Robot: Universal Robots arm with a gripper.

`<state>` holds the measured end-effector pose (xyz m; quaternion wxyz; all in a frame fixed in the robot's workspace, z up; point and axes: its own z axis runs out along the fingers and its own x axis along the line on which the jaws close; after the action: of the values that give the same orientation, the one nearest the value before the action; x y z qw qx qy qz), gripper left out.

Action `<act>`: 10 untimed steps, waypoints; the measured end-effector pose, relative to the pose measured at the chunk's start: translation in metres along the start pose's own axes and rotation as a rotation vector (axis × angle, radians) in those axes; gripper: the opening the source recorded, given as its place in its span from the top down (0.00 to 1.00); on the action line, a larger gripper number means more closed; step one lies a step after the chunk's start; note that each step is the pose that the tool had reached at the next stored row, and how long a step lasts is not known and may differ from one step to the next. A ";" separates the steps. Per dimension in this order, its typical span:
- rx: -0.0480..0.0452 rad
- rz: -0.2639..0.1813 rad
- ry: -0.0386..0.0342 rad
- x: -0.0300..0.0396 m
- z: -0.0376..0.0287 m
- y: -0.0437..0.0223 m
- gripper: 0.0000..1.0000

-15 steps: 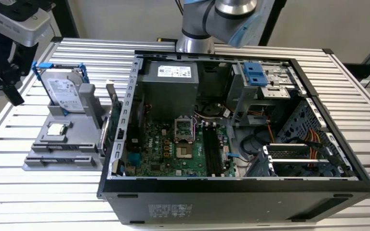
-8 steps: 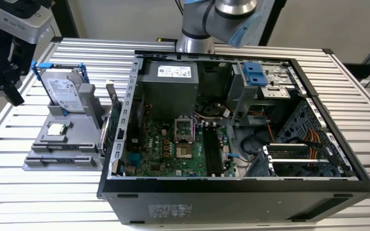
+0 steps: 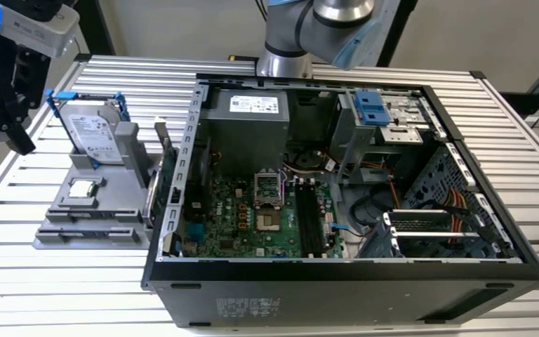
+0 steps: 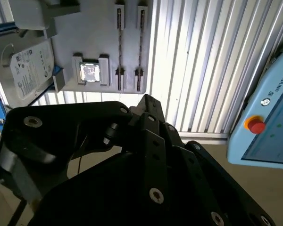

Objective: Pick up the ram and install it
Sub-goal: 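Pick up the ram and move it above insertion slot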

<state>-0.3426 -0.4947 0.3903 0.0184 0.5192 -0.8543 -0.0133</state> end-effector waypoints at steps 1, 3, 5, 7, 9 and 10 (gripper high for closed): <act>0.0002 -0.012 0.0005 0.0000 0.0000 0.0000 1.00; 0.0007 -0.037 0.0016 -0.0001 0.0000 0.0000 1.00; 0.0011 -0.061 0.0027 -0.0001 0.0000 0.0000 1.00; 0.0016 -0.087 0.0038 -0.0001 0.0000 0.0001 1.00; 0.0020 -0.111 0.0048 -0.0002 0.0000 0.0001 1.00; 0.0023 -0.124 0.0053 -0.0002 0.0000 0.0001 1.00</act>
<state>-0.3426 -0.4945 0.3903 0.0192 0.5713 -0.8205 -0.0120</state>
